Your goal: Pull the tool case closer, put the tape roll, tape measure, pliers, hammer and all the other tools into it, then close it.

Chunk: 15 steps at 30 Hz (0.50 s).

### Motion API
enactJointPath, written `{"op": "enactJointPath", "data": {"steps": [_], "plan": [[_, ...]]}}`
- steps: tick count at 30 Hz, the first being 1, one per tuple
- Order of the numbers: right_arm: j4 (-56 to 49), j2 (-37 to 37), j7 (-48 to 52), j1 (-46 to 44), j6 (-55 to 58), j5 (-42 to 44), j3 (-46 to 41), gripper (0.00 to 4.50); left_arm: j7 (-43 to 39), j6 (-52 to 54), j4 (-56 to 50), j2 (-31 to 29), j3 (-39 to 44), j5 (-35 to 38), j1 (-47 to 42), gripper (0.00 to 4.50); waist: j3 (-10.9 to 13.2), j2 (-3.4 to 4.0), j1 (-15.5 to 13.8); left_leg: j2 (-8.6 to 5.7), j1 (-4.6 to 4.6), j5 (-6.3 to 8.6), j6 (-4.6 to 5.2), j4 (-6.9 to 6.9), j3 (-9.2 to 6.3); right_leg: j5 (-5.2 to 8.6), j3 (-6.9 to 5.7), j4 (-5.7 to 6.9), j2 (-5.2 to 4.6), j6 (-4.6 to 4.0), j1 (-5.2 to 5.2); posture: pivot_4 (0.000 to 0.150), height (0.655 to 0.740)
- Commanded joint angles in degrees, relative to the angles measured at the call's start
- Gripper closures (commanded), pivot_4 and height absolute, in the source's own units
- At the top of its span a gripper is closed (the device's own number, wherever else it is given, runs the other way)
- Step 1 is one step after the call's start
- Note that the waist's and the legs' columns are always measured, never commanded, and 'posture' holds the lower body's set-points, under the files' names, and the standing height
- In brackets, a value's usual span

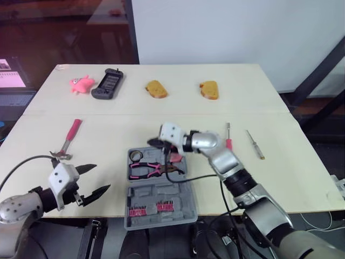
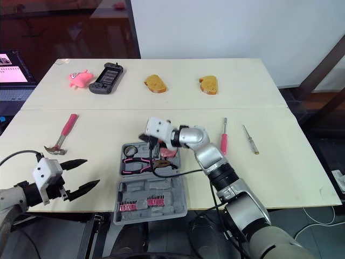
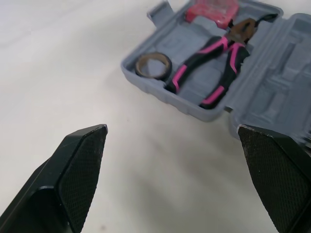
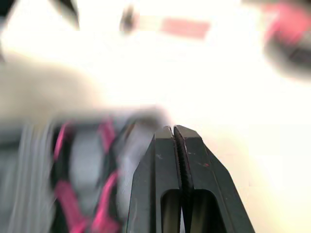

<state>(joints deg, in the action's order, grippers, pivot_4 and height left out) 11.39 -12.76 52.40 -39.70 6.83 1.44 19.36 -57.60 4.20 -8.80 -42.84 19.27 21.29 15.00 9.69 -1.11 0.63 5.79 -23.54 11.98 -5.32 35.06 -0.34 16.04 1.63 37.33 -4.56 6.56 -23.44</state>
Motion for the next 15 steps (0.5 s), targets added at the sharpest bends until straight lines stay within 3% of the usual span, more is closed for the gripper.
{"op": "enactJointPath", "data": {"steps": [1,5,7,9,15], "plan": [[-9.45,-6.61,4.92,1.98,3.00,4.96,-4.62,4.41,-2.65,-0.44,0.59,-3.16,1.99,1.15,-1.13,0.00,-0.01,-0.02,-0.08,0.00,-0.01,0.00,0.00,0.02,0.00,0.02,0.00,-0.02,-0.01,-0.04,0.03,0.150,0.7207],[-15.03,-15.74,9.43,6.78,4.82,7.43,-7.29,4.41,-8.35,-4.12,4.19,-6.53,0.61,0.59,-2.23,0.00,0.00,-0.01,-0.02,-0.01,-0.01,0.00,-0.01,0.03,0.01,0.05,0.00,-0.20,-0.04,-0.10,0.10,0.150,0.7207],[-16.80,-19.25,10.65,9.23,6.02,8.24,-8.34,4.50,-10.34,-5.46,6.56,-7.92,-0.30,-0.17,-3.32,0.53,0.01,0.01,0.16,-0.01,-0.01,0.01,-0.01,-0.01,0.02,0.06,0.00,-0.19,-0.03,-0.11,0.05,0.150,0.7207],[-17.82,-22.61,11.79,12.10,6.18,8.33,-8.92,4.50,-12.63,-6.54,8.16,-8.91,-1.19,-0.32,-4.17,1.29,0.05,0.06,0.51,0.00,0.00,0.01,0.00,-0.02,0.03,0.05,0.00,-0.17,-0.03,-0.11,0.00,0.150,0.7207],[-15.14,-30.65,14.17,19.42,-0.77,3.03,-6.07,4.50,-17.58,-9.39,12.94,-9.78,-5.94,-2.04,-7.63,4.41,0.08,0.06,0.20,-0.01,-0.02,0.01,0.00,0.00,0.08,0.07,0.01,-0.25,-0.05,-0.12,0.02,0.150,0.7207]]}}
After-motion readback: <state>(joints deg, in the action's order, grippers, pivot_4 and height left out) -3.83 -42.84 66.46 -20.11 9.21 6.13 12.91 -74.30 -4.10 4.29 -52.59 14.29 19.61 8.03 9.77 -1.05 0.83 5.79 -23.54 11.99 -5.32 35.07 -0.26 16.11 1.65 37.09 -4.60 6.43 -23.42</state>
